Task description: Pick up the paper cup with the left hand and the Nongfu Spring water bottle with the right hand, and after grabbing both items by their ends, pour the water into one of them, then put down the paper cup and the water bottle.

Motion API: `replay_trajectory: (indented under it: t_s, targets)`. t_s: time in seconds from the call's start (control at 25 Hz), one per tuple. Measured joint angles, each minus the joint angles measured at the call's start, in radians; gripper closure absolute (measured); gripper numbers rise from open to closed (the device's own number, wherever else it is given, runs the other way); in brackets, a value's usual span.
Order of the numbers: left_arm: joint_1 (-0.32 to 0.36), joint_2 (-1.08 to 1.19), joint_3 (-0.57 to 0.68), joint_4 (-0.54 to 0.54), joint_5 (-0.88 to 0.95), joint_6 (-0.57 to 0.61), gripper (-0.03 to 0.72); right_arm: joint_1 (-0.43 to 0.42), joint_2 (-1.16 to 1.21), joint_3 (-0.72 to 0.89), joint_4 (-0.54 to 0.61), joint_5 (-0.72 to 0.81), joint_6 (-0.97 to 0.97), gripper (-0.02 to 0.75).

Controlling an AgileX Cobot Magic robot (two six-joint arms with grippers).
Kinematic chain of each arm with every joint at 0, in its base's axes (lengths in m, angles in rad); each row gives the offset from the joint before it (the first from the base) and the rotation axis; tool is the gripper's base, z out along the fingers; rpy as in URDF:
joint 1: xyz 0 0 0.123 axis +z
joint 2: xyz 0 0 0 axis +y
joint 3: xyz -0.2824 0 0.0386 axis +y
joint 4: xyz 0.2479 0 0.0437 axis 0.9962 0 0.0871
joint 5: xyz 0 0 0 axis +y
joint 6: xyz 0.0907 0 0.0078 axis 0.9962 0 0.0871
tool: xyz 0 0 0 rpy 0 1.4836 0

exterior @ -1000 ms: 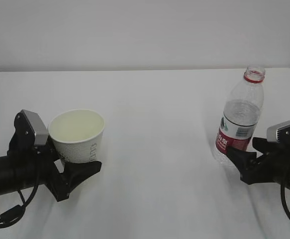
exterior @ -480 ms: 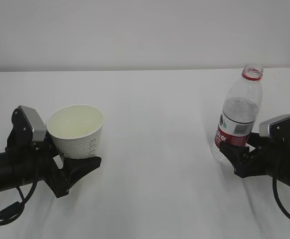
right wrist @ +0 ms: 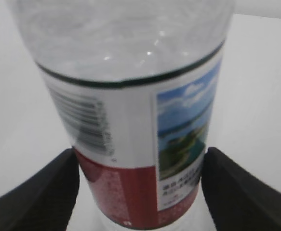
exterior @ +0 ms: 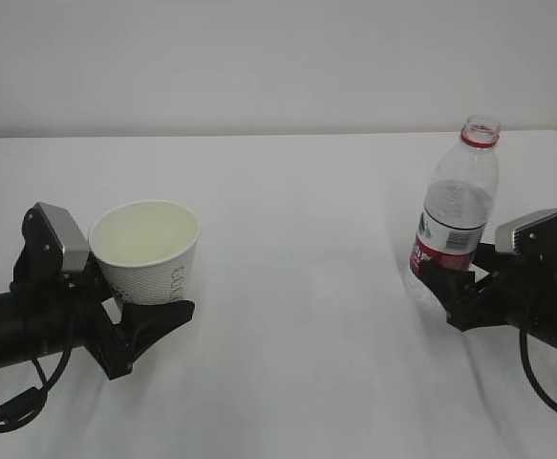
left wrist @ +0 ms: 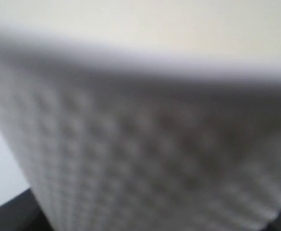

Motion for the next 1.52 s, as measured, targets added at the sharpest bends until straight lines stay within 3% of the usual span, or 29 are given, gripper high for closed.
replay_trajectory:
  t_s: [0.28, 1.52]
  targets:
    - [0.000, 0.000, 0.000, 0.000, 0.000, 0.000, 0.153, 0.000, 0.000, -0.001, -0.023, 0.000, 0.000, 0.059]
    - [0.000, -0.001, 0.000, 0.000, 0.000, 0.000, 0.153, 0.000, 0.049, -0.116, -0.017, -0.004, 0.019, 0.087]
